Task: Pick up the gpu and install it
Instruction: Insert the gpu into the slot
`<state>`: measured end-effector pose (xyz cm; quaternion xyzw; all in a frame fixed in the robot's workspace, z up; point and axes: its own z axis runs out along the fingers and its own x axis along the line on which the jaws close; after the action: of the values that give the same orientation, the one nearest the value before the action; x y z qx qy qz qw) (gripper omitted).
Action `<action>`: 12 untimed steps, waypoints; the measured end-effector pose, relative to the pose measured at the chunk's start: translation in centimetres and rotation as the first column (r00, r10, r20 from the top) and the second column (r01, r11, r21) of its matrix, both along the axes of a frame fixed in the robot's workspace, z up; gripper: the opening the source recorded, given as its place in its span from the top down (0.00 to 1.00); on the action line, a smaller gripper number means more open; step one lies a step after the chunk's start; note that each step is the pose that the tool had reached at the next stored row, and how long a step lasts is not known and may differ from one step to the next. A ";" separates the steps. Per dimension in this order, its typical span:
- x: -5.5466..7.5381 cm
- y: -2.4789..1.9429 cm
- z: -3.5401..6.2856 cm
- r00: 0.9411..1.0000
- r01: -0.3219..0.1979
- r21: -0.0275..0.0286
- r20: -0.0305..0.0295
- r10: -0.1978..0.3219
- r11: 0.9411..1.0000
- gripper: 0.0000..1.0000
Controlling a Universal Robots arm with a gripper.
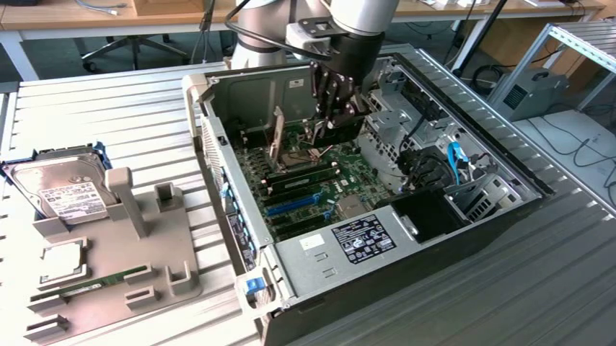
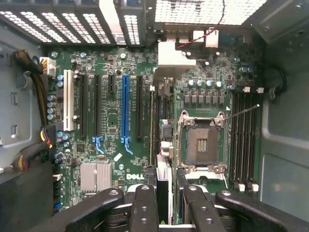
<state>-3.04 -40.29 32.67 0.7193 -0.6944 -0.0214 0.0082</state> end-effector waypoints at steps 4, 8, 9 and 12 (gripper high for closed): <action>0.0 0.00 0.00 0.999 -0.040 0.000 0.000 0.040 0.999 0.74; 0.0 0.00 -0.01 0.997 -0.080 0.000 0.000 0.080 0.997 0.74; 0.1 0.00 -0.01 0.996 -0.092 0.000 0.000 0.092 0.996 0.74; 0.1 0.00 -0.01 0.993 -0.116 0.000 0.000 0.116 0.993 0.74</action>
<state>-2.97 -40.29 32.66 0.7583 -0.6515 -0.0209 0.0094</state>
